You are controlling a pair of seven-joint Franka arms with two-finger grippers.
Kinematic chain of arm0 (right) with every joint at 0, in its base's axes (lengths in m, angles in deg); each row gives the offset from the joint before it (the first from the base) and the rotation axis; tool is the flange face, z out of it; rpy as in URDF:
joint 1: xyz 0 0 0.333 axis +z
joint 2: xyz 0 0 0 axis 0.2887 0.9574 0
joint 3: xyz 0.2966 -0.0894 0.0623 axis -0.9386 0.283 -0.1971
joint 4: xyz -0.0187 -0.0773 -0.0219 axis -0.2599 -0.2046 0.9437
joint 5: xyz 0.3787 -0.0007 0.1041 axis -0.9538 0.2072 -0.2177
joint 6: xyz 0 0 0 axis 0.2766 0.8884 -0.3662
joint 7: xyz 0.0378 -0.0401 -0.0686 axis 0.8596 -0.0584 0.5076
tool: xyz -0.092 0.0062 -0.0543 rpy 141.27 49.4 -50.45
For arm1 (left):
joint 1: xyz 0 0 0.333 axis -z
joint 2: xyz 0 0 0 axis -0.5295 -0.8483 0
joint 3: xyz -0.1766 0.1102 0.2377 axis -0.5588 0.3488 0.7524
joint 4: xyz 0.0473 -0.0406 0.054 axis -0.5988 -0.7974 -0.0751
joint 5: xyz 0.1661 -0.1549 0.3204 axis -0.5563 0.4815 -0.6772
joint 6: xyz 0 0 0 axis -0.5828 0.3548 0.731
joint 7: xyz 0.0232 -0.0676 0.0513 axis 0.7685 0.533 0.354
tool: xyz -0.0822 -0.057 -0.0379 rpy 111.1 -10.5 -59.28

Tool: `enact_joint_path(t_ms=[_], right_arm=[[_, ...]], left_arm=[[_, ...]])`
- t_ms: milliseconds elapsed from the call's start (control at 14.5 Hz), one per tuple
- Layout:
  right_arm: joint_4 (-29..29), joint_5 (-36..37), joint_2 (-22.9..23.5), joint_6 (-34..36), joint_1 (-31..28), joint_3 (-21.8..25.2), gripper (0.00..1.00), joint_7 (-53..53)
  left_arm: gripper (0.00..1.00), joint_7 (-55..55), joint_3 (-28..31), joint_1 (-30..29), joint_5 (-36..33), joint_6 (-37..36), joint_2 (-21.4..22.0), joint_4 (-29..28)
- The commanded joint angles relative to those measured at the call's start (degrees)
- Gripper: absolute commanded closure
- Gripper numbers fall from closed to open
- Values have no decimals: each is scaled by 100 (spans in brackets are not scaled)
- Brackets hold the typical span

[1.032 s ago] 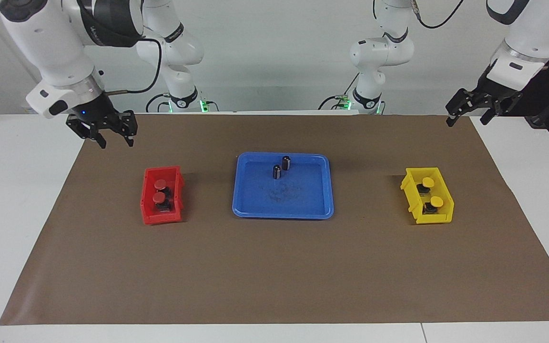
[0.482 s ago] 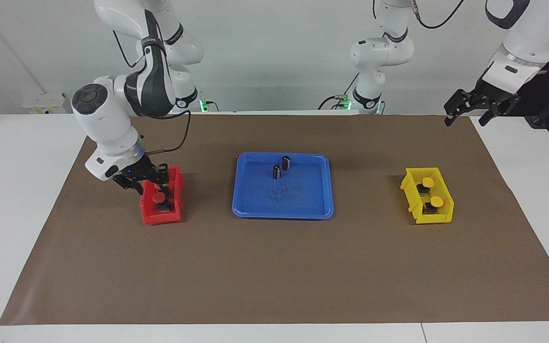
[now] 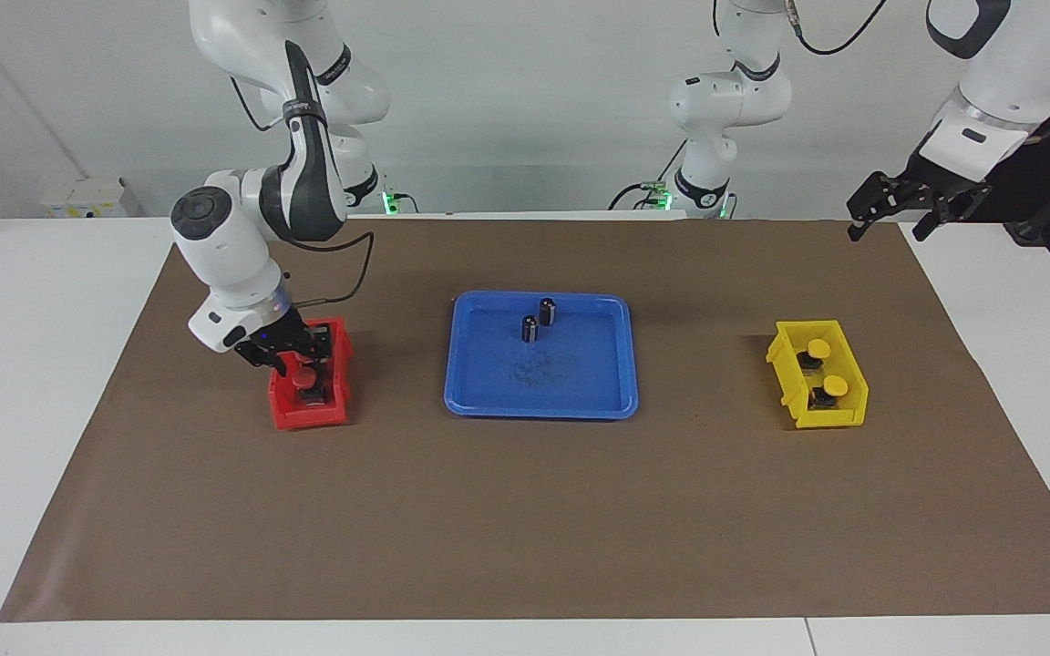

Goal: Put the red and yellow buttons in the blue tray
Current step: 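Reach the right gripper into the red caddy and grasp a red button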

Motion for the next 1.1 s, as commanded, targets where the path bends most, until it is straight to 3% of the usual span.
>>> enact_joint_path(t_ms=[0,344,688,1032], right_arm=[[-95,-108,22,-213,-118,-44,39,65],[-297,-99,22,-555,-109,-44,45,65],[-184,-3,31,-425,-56,-35,77,57],[1641,217,250,1699,31,-52,77,-4]], left_arm=[[0,-70,-1,-53,-48,314,291,-440],[1,-96,-1,-53,-48,499,318,-484],[3,-87,-1,-97,-40,718,309,-484],[5,-122,-1,-202,-40,824,265,-484]])
